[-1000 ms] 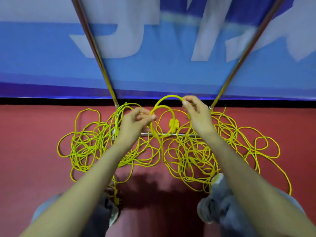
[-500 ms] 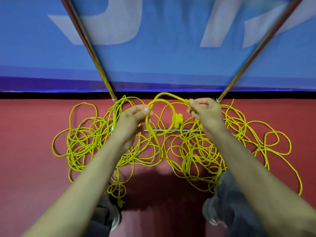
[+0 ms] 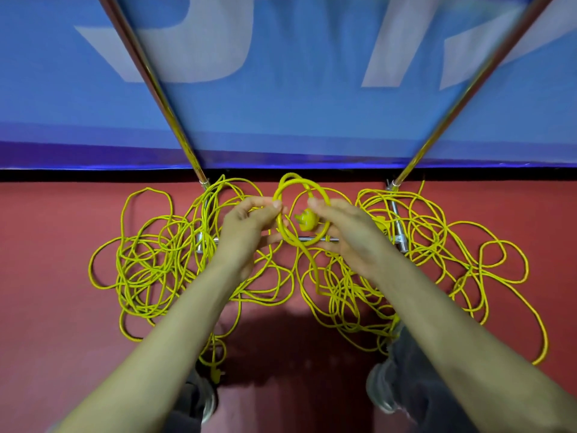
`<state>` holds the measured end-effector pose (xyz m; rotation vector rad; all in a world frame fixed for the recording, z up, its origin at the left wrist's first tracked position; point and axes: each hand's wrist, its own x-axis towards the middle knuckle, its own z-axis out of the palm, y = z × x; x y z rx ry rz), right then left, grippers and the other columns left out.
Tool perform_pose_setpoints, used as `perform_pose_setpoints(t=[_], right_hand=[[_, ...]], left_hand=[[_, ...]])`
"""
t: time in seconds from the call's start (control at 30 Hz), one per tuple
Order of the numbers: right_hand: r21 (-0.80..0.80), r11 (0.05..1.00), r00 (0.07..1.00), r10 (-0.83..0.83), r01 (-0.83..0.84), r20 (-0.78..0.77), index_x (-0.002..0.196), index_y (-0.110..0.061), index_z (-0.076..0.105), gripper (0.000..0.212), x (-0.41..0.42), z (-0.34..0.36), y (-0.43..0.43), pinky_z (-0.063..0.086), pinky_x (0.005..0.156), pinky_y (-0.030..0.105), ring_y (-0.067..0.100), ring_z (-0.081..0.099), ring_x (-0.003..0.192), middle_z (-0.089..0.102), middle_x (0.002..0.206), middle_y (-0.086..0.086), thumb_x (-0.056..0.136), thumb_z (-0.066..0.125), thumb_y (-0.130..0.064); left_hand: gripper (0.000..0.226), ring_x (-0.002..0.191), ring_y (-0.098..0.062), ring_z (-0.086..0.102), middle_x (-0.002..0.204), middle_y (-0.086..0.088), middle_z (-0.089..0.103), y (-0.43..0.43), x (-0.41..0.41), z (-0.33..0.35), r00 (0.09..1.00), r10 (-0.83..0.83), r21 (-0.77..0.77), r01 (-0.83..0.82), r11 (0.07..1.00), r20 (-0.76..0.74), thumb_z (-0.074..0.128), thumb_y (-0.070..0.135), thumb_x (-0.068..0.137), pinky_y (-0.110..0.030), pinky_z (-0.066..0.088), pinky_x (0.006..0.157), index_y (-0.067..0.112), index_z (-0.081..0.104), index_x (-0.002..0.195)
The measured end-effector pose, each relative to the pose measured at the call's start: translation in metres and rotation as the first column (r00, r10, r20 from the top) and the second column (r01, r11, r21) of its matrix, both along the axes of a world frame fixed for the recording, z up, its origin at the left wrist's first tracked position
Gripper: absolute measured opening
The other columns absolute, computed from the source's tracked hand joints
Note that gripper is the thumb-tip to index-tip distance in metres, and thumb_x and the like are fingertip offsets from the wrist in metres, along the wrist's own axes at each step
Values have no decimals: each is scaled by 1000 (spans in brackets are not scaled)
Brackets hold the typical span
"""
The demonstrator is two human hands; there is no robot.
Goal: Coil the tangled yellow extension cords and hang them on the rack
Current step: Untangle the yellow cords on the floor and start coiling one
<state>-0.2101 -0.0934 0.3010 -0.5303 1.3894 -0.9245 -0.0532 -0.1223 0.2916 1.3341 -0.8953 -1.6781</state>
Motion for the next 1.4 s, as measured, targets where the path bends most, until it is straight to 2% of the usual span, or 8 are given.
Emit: perform_pose_setpoints(t=[0.37,0.5,0.63,0.9,1.03,1.2,1.33,1.4], right_hand=[[-32,983,933,159,-179,-322,109,-2,50,37,-10,-1,-1,49,66,32,21,54,78,49,89,9,79,70,-7],[-23,940,746,255,-340,-616,107,1,54,31,-14,-3,-1,50,80,51,32,55,79,56,89,18,79,60,-11],[66,902,521,305,-427,-797,124,-9,53,36,-18,-1,1,46,88,36,29,59,103,61,118,11,89,57,-16],[-324,945,957,-122,31,-265,88,-16,66,14,-29,21,-8,56,76,33,14,62,65,64,72,8,86,57,-5],[-298,909,954,-298,290,19,95,-11,64,18,-37,24,-11,56,82,33,12,62,66,62,79,10,82,58,0],[-353,933,923,-194,70,-331,92,-20,63,28,-38,11,-9,49,59,17,7,53,59,57,74,3,80,64,5],[-433,901,816,-224,-35,-533,97,-21,59,29,-46,3,-12,32,41,17,4,36,44,52,67,-2,82,62,4],[-346,918,704,-115,-195,-701,103,-19,60,28,-49,-3,-13,35,47,13,8,46,55,59,80,0,82,65,-2]], left_hand=[[7,60,-7,65,76,-3,65,3,-16,0,1000,5,-9,-5,1000,-14,60,9,93,-22,53,50,13,57,89],[7,58,-7,63,75,-4,61,2,-15,-7,999,46,-9,-46,999,24,58,7,94,-22,53,49,12,54,97],[10,59,-8,60,74,-3,60,-1,-11,-15,990,105,-12,-105,994,98,58,6,94,-22,51,48,14,56,98],[15,61,-13,54,76,-6,54,-13,3,-28,956,173,-42,-168,985,236,47,3,97,-32,47,57,17,51,92],[12,72,-22,59,87,-3,56,-14,10,-38,840,-27,-135,119,984,542,54,15,97,-30,48,65,13,54,110],[13,89,-38,63,95,-17,67,-2,7,-41,515,-36,-220,427,877,857,51,12,98,-44,46,75,5,57,107],[7,67,-17,67,80,-6,64,-7,4,-16,954,-67,-174,122,977,293,54,7,96,-33,57,61,12,58,95],[10,63,-11,66,79,1,67,-8,3,-2,996,-30,-180,45,983,87,55,7,95,-25,54,59,14,62,96]])
